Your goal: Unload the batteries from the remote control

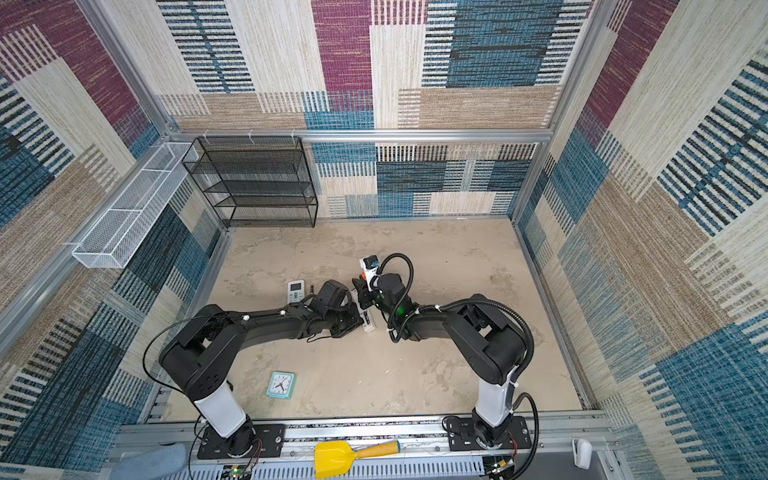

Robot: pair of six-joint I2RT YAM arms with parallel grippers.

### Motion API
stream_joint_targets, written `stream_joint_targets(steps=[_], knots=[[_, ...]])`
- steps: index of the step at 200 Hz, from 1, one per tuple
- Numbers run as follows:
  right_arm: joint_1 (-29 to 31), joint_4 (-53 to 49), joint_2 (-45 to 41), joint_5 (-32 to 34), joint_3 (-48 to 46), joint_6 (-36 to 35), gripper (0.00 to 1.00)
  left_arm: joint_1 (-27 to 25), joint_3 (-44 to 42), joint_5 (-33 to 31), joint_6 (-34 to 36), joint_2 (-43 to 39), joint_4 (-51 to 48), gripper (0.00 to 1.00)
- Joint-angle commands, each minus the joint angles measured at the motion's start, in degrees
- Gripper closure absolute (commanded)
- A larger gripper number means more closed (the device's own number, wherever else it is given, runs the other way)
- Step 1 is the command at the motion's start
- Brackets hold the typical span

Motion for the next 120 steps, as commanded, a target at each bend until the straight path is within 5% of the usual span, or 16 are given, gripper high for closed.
stream_joint_targets(steps=[1, 120], knots=[[-1.8, -4.1, 0.9, -6.0, -2.7, 7.8, 1.0, 0.2, 0.3, -1.0, -0.7, -0.7, 4.6, 1.0], [-6.5, 0.8, 1.9, -12.2, -5.3, 18.9, 1.0, 0.2, 0.3, -0.9, -1.1, -0.7, 4.4, 1.0]])
